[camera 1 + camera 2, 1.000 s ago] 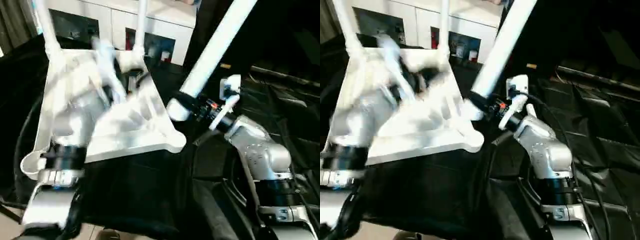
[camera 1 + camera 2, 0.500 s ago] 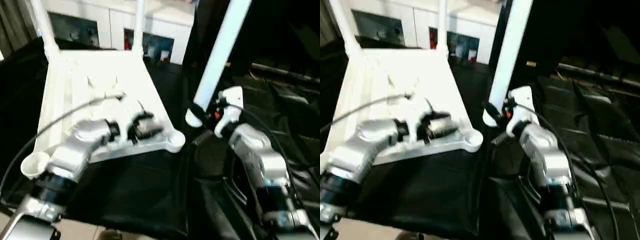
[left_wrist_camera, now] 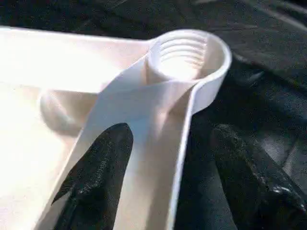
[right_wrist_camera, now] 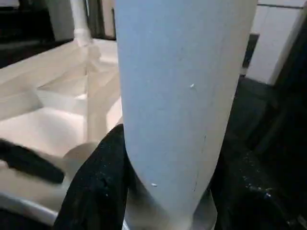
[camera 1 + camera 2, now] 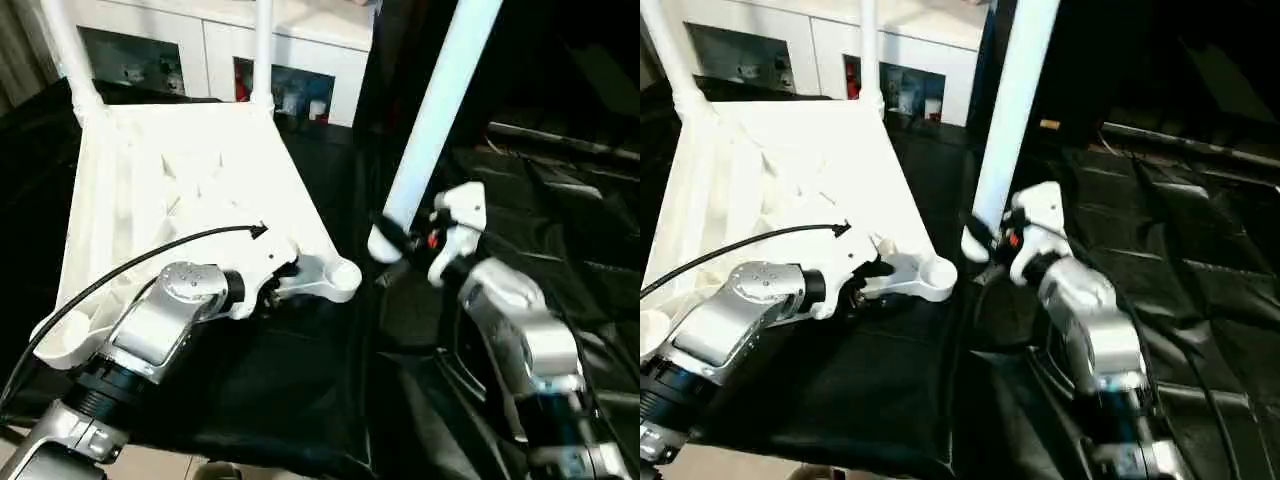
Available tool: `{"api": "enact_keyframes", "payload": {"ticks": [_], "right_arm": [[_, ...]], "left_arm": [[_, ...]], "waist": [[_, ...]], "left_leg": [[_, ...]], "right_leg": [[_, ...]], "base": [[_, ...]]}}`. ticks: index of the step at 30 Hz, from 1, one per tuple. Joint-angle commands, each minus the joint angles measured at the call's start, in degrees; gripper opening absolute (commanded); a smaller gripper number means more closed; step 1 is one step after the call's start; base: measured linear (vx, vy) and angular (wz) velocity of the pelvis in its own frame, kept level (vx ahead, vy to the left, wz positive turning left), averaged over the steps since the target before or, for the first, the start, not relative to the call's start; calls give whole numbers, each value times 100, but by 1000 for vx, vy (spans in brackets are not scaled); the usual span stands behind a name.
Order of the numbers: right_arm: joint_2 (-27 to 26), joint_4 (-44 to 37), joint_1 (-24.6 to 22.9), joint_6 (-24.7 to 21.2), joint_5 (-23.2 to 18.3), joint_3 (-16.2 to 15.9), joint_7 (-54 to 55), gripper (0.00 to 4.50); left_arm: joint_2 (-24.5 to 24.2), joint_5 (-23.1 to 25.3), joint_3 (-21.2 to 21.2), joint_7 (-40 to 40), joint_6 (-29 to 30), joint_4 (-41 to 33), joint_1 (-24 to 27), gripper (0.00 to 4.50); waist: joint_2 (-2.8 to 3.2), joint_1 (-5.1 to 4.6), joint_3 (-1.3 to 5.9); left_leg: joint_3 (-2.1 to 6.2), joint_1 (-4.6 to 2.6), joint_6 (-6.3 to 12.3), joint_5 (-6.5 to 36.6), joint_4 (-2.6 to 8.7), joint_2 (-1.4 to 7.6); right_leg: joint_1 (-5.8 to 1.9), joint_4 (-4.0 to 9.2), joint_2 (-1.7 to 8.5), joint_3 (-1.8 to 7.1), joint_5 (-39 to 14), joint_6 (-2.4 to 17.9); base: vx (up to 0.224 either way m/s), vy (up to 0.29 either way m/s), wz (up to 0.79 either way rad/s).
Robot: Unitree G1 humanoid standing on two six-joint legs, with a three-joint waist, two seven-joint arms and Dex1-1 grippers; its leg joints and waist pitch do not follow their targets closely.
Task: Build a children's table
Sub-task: Insert table leg to table base
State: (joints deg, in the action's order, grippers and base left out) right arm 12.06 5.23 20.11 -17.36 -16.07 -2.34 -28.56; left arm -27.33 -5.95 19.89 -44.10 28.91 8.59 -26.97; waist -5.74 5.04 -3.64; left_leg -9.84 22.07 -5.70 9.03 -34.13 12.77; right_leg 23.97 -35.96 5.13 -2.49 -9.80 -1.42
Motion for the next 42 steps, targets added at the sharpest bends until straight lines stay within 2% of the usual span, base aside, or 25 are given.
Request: {"api": "enact_keyframes", "payload": {"ticks": [1,3,4,11,12,13,14,15,20,22,25,27,28,31,34,36,38,40,42], "right_arm": [[104,-155,21,-65,-9,53,-25,189],[107,-172,31,-86,-12,52,-33,189],[114,-182,34,-97,-23,50,-45,189],[153,-206,17,-163,-6,-40,-162,189],[171,-189,21,-155,32,-72,-194,189],[170,-186,22,-155,34,-74,-196,189],[159,-182,23,-164,19,-69,-198,189],[156,-177,28,-169,10,-68,-207,189],[212,-174,63,-208,-4,-89,-288,189],[210,-168,77,-222,13,-89,-311,189],[206,-178,88,-245,-5,-92,-353,189],[224,-196,92,-270,-29,-114,-414,189],[227,-199,95,-281,-38,-118,-425,189],[225,-186,113,-285,-57,-128,-449,189],[214,-174,143,-305,-80,-138,-486,189],[193,-169,192,-357,-110,-151,-549,189],[149,-182,236,-492,-236,-127,-643,189],[140,-181,248,-548,-282,-118,-671,189],[177,-213,269,-760,-408,-180,-866,189]], "left_arm": [[30,-60,-96,13,122,-42,-143,301],[-17,-43,-93,-17,176,-57,-170,301],[-25,-32,-96,-24,239,-57,-181,301],[-98,-123,-142,-242,507,-201,-123,226],[-104,-124,-136,-274,514,-227,-103,226],[-104,-134,-135,-289,527,-227,-101,217],[-107,-150,-131,-316,560,-227,-99,199],[-120,-138,-106,-344,556,-230,-97,199],[-139,-94,-44,-454,565,-168,-123,169],[-163,-69,-12,-511,560,-127,-144,149],[-174,-37,4,-559,503,-7,-192,140],[-173,-5,11,-586,454,95,-233,109],[-174,12,15,-596,440,131,-248,104],[-173,32,14,-635,420,207,-272,91],[-170,42,10,-661,406,260,-274,57],[-186,102,37,-708,347,340,-267,43],[-187,114,37,-741,315,378,-267,22],[-183,115,38,-750,303,397,-270,21],[-201,143,76,-815,254,441,-251,7]], "waist": [[160,-7,404],[169,-9,400],[149,-13,399],[164,-6,396],[167,-8,397],[151,-7,396],[164,1,396],[180,1,397],[170,-5,400],[185,-3,402],[184,-7,404],[163,-11,402],[179,-3,403],[173,-4,400],[174,-5,398],[158,-11,394],[166,-17,394],[165,-16,401],[189,-31,408]], "left_leg": [[-26,-128,-375,1945,465,-5],[-25,-133,-382,1982,469,-8],[-23,-121,-379,1989,469,-12],[-17,-129,-377,2008,473,-7],[-18,-131,-382,2025,471,-5],[-19,-126,-377,2021,472,-5],[-21,-128,-377,2009,471,-10],[-17,-129,-386,2026,474,-9],[-18,-132,-383,2040,471,-8],[-16,-130,-385,2014,473,-7],[-21,-127,-376,1970,469,-10],[-23,-129,-367,1988,470,-12],[-19,-133,-372,1995,471,-10],[-15,-133,-380,2053,474,-6],[-17,-136,-377,2043,474,-5],[-15,-131,-371,2078,477,-7],[-8,-128,-374,2096,480,-5],[-7,-131,-368,2078,478,-5],[-5,-119,-369,1985,480,1]], "right_leg": [[-200,455,155,145,-1699,792],[-197,456,149,143,-1711,797],[-207,461,152,141,-1742,785],[-197,461,158,141,-1793,795],[-196,461,156,142,-1768,807],[-200,463,157,141,-1770,807],[-199,460,160,143,-1775,808],[-199,463,160,143,-1791,805],[-203,467,158,143,-1774,801],[-206,460,159,144,-1734,812],[-210,452,155,146,-1646,845],[-209,461,150,144,-1688,838],[-209,459,156,144,-1698,843],[-207,468,166,144,-1779,834],[-201,468,164,144,-1786,839],[-202,480,166,141,-1872,818],[-205,475,169,142,-1887,822],[-206,472,171,143,-1858,827],[-219,446,168,145,-1676,869]], "base": [[0,0,0],[0,0,0],[0,0,0],[0,0,0],[0,0,0],[0,0,0],[0,0,0],[0,0,0],[0,0,0],[0,0,0],[0,0,0],[0,0,0],[0,0,0],[0,0,0],[0,0,0],[0,0,0],[0,0,0],[0,0,0],[0,0,0]]}}
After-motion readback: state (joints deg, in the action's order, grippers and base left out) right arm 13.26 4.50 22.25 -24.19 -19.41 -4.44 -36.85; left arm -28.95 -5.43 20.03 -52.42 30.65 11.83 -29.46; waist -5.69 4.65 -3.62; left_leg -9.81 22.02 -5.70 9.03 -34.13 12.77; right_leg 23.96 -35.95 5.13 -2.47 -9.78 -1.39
